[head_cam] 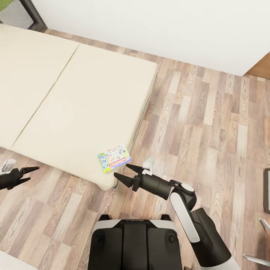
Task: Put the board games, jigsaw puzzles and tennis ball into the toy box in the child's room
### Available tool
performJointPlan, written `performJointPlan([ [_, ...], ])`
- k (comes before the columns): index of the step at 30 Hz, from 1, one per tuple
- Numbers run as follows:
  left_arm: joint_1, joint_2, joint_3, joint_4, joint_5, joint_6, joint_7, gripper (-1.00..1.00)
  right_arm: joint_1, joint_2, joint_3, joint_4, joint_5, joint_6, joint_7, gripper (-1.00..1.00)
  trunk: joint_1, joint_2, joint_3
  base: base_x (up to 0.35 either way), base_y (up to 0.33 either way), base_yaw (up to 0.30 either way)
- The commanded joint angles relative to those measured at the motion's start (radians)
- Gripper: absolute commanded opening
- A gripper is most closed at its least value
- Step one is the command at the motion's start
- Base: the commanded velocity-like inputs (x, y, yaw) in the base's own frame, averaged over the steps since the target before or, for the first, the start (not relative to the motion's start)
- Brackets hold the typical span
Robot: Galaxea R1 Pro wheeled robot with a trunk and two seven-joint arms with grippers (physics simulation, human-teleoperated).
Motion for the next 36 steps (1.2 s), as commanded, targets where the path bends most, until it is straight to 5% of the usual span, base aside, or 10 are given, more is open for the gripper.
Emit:
performJointPlan([
  [1, -0.001, 0.000, 0.002, 0.000, -0.002, 0.004, -0.003, 1.00, 0.000, 0.000, -0.001, 0.000, -0.008, 0.008, -0.001, 1.00, 0.001, -0.001, 0.000, 0.000, 0.000, 0.174],
  [36, -0.001, -0.002, 0.000, 0.000, -0.002, 0.002, -0.003, 1.00, 0.000, 0.000, -0.001, 0.000, -0.008, 0.008, 0.000, 1.00, 0.001, -0.001, 0.054, 0.000, 0.000, 0.101],
])
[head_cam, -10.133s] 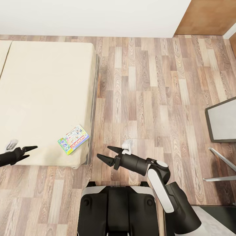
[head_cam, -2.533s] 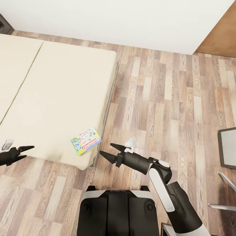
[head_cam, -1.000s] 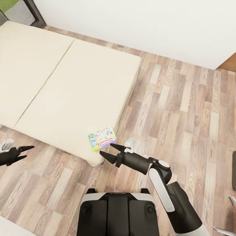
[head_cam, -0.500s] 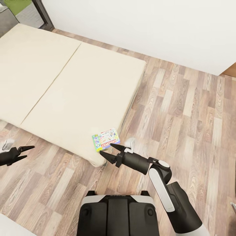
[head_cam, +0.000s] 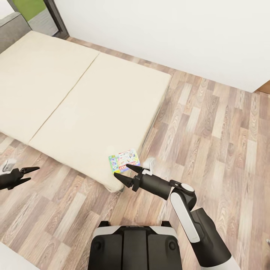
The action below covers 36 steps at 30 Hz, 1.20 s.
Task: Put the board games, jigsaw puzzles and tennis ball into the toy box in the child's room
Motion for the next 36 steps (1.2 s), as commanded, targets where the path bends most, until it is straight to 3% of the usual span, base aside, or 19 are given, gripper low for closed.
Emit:
performJointPlan([
  [1, -0.001, 0.000, 0.002, 0.001, -0.002, 0.004, -0.003, 1.00, 0.000, 0.000, -0.001, 0.000, -0.008, 0.008, -0.001, 1.00, 0.001, -0.001, 0.001, 0.000, 0.000, 0.083],
  [36, -0.001, -0.005, 0.002, 0.001, -0.003, 0.003, -0.003, 1.00, -0.001, 0.000, 0.001, 0.000, -0.008, 0.008, -0.001, 1.00, 0.001, -0.001, 0.055, 0.009, 0.000, 0.083],
])
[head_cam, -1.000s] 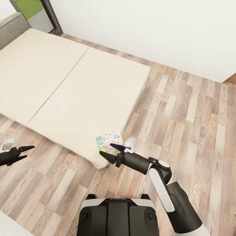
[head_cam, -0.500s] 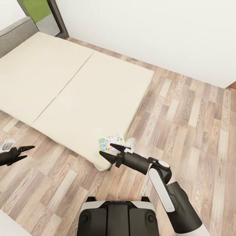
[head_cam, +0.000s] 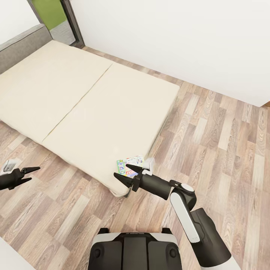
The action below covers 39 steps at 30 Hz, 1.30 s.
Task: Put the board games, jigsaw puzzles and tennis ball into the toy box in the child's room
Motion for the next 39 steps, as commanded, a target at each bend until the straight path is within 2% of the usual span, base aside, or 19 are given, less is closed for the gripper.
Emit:
performJointPlan([
  [1, -0.001, 0.000, 0.001, 0.001, -0.002, 0.003, -0.003, 1.00, 0.000, 0.000, -0.001, 0.000, -0.007, 0.008, -0.001, 1.00, 0.001, -0.001, 0.001, 0.000, 0.000, 0.083],
  [39, -0.001, -0.001, 0.002, 0.000, 0.000, -0.001, -0.003, 1.00, -0.001, 0.000, 0.001, -0.001, -0.006, 0.008, 0.000, 1.00, 0.001, -0.001, 0.060, 0.000, 0.000, 0.083],
])
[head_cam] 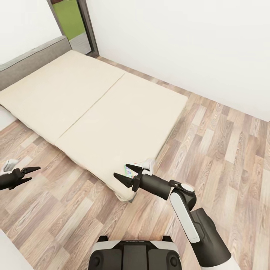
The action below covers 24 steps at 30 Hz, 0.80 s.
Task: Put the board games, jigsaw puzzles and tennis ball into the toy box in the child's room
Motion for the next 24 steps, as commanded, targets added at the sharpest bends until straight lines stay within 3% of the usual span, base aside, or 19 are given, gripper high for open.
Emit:
performJointPlan([
  [1, -0.001, 0.000, 0.001, 0.001, -0.001, 0.004, -0.003, 1.00, -0.001, 0.000, 0.003, 0.000, -0.007, 0.008, -0.001, 1.00, 0.001, -0.002, 0.000, 0.000, 0.000, 0.083],
  [24, -0.001, -0.002, 0.000, 0.001, -0.001, 0.003, -0.003, 1.00, 0.000, -0.001, 0.024, 0.000, -0.007, -0.028, -0.001, 1.00, 0.001, -0.002, 0.037, 0.000, 0.000, 0.083],
])
